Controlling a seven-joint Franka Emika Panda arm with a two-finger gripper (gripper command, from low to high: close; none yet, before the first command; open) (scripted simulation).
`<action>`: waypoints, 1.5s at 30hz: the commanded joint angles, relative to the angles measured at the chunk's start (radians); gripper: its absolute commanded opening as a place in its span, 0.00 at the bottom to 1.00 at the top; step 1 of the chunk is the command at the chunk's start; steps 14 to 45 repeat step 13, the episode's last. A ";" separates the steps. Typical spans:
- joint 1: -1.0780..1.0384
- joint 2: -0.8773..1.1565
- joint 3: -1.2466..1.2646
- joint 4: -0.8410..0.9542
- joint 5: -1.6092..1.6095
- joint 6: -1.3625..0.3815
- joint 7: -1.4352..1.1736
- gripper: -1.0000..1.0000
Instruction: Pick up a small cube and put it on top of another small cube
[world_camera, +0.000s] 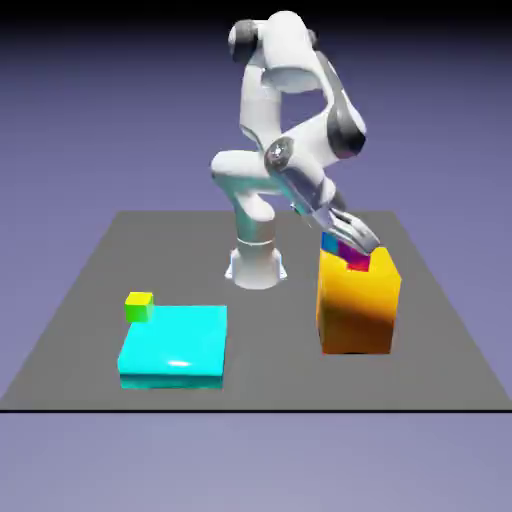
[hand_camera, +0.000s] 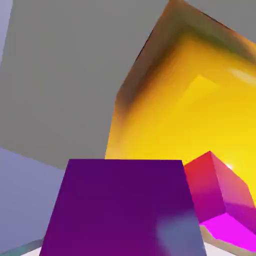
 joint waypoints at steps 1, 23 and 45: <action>0.019 -0.035 -0.006 0.004 -0.031 -0.044 0.005 0.00; 0.038 -0.059 0.044 -0.058 -0.074 -0.009 0.002 1.00; 0.038 -0.059 0.044 -0.058 -0.074 -0.009 0.002 1.00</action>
